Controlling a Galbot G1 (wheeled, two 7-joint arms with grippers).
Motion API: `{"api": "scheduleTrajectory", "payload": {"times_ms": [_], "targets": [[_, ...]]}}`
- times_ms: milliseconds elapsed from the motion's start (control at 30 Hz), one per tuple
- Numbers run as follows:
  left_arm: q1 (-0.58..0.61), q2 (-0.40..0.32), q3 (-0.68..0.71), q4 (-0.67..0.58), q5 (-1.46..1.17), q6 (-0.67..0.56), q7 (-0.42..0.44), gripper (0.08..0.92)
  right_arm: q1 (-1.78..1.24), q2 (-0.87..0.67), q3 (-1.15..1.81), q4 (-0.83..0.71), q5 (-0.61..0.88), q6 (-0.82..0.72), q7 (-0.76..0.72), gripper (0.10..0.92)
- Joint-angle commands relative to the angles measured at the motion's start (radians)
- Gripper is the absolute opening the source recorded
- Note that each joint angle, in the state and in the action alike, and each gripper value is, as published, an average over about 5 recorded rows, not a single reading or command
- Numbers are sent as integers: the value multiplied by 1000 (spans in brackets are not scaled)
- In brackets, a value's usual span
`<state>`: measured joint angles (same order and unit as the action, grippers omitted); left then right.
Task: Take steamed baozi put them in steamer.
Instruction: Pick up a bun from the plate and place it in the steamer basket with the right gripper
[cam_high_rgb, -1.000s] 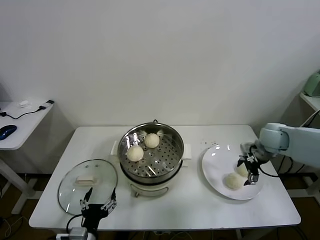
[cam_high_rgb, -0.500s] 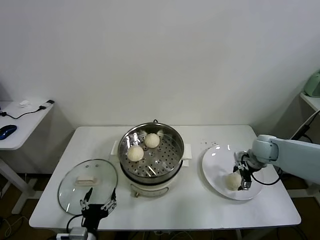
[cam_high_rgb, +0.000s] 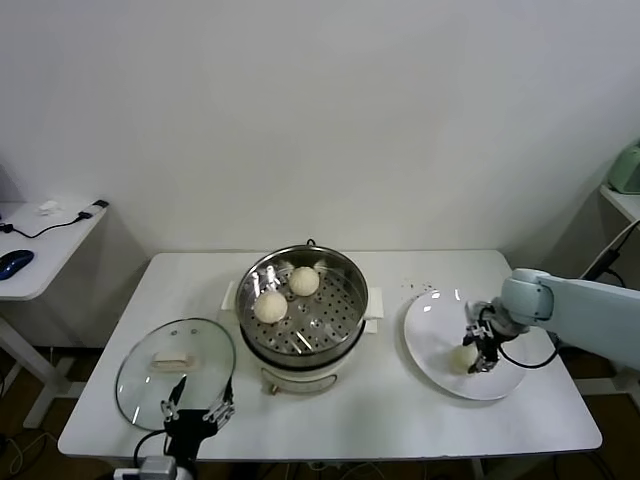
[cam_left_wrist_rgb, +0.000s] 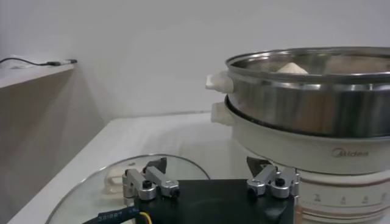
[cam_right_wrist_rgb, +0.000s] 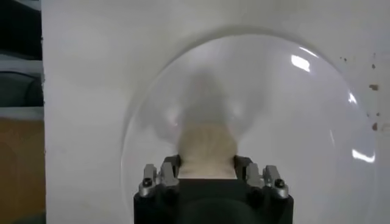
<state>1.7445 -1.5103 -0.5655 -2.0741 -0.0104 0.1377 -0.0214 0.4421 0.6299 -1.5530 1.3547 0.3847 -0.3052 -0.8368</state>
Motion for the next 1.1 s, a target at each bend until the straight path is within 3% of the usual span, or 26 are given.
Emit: {"api": "scheduleTrajectory", "payload": {"times_ms": [33, 300, 500, 633, 867, 1100], "targets": [[0, 0, 2, -2, 4, 0, 0, 823, 393, 96, -132, -16, 28, 149, -139, 594], [0, -5, 16, -20, 19, 9, 2, 823, 665, 368, -110, 6, 90, 366, -223, 599], [4, -9, 20, -31, 27, 13, 4, 823, 618, 509, -15, 139, 50, 521, -215, 602], [7, -10, 19, -39, 32, 16, 6, 823, 514, 599, 26, 180, -58, 630, -211, 602], [16, -12, 12, -48, 34, 17, 6, 823, 360, 704, 19, 118, -210, 758, -191, 598], [26, -15, 6, -51, 32, 13, 5, 823, 218, 752, 16, -2, -261, 793, -181, 594]]}}
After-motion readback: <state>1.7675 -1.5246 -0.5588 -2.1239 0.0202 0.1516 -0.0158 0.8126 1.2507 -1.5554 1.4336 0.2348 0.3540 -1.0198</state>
